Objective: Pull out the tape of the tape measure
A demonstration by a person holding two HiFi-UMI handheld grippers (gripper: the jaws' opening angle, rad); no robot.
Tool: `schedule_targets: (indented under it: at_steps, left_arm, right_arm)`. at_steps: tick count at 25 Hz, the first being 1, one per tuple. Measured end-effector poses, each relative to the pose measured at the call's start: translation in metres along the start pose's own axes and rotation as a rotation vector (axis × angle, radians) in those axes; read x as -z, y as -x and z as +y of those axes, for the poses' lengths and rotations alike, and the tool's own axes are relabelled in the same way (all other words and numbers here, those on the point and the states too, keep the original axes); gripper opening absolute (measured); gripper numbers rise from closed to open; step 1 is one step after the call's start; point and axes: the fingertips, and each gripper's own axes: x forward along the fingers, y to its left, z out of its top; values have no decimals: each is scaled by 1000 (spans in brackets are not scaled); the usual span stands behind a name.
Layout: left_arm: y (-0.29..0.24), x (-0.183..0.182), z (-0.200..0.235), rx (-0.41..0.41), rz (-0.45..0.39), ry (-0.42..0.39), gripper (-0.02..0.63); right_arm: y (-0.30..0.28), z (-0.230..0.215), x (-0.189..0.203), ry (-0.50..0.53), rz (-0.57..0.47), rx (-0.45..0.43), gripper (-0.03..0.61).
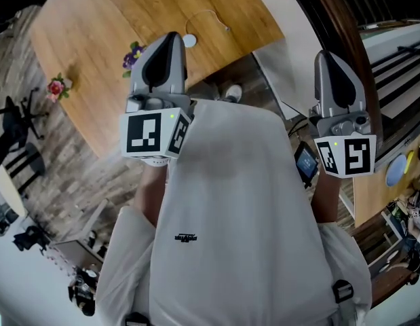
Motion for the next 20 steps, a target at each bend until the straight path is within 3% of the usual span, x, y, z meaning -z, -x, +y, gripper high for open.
schedule_targets:
  at_steps: [20]
  left_arm:
    - [-2, 8, -36, 106, 16, -12, 18]
  right_arm:
    - [8, -9, 15, -33, 4, 55, 2]
